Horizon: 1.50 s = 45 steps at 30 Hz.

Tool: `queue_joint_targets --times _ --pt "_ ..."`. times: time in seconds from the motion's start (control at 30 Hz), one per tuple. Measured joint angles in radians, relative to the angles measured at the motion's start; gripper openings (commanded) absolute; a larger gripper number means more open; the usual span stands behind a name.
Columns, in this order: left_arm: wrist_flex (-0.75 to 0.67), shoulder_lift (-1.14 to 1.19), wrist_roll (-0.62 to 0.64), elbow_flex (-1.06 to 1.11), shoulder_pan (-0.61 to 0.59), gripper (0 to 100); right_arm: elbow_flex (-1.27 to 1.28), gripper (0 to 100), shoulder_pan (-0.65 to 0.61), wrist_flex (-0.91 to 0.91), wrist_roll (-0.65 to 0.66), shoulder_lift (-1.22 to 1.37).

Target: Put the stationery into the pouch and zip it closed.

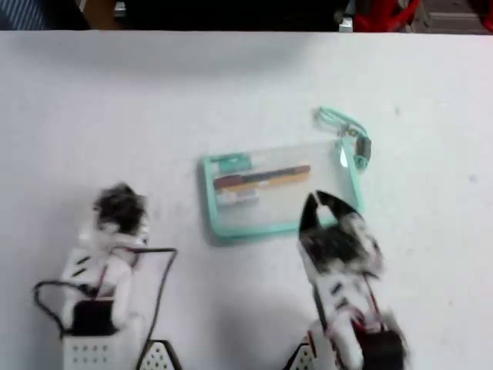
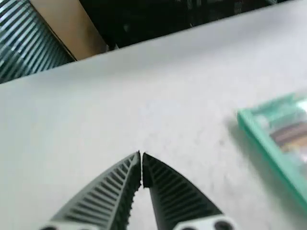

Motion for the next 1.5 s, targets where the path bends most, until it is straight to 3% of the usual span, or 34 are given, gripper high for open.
queue_joint_targets --times 0.17,0.37,0.57,0.73,1.1,1.33,1.5 --pt "0.005 -0.005 -0.054 0.035 0.017 2 0.273 1.8 -0.002 -0.158 0.017 0.006" --pt "0.147 -0.008 0.068 0.037 0.018 2 0.405 1.8 0.000 -0.161 0.018 0.003" --pt "0.393 -0.009 0.075 0.037 0.018 2 0.411 1.8 0.000 0.061 0.017 0.008" --pt "0.471 -0.009 0.072 0.037 0.018 2 0.411 1.8 0.000 0.216 0.017 0.008" --pt "0.480 -0.009 0.072 0.037 0.018 2 0.411 1.8 -0.055 0.230 0.017 0.008" --pt "0.480 -0.009 0.072 0.037 0.018 2 0.411 1.8 0.071 0.230 0.025 0.008" --pt "0.480 -0.009 0.072 0.037 0.018 2 0.411 1.8 0.087 0.230 0.025 0.008"
